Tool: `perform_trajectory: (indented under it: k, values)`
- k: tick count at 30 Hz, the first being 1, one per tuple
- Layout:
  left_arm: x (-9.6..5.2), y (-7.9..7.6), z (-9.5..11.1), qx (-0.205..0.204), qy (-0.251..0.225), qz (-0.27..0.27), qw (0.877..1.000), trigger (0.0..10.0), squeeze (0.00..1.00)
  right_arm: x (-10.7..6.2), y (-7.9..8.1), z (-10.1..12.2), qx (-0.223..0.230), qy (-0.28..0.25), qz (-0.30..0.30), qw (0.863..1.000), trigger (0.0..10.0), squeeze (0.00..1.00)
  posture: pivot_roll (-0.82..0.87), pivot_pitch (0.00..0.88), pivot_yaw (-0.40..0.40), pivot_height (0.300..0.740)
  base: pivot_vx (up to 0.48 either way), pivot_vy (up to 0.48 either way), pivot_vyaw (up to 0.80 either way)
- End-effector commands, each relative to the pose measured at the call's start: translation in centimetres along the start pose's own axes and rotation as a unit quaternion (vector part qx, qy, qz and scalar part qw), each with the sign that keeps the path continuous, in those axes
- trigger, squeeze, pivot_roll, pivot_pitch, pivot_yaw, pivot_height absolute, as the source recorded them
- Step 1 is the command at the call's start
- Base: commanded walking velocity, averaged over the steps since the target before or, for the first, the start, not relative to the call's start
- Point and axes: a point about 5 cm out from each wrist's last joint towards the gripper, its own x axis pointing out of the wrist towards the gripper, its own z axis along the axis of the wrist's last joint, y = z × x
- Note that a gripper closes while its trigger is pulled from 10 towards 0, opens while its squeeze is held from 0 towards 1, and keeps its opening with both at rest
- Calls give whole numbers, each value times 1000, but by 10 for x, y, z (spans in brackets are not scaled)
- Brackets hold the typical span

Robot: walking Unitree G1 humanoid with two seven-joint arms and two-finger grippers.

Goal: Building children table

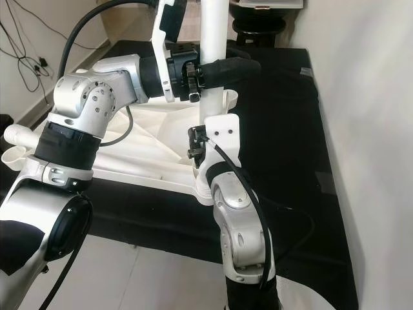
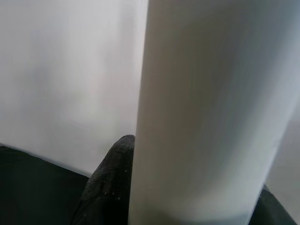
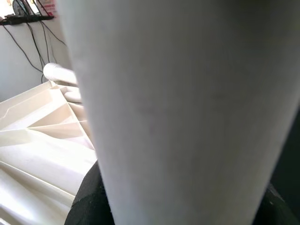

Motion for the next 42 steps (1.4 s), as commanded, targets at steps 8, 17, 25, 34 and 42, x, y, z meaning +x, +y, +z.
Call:
perform_trajectory:
  k: [8,17,25,34,42]
  values:
    - [5,-5,-2,-11,4,-21,1000,0,0,17,30,15,17,-35,261,965,10000,1000,-27,178,54,740,0,0,0]
    - [5,-6,-2,-11,5,-27,1000,0,0,17,13,17,-74,-25,497,864,10000,0,-11,174,59,740,0,0,0]
    - [6,-8,-2,-8,7,-28,1000,0,0,32,1,10,-66,4,532,844,0,0,7,169,62,740,0,0,0]
    - [8,-9,-2,5,12,-29,1000,10000,0,37,0,2,-51,6,553,832,0,0,3,164,70,740,0,0,0]
    - [10,-7,-3,-1,8,-22,1000,10000,1000,38,-3,-3,-48,2,555,830,0,0,-3,163,73,740,0,0,0]
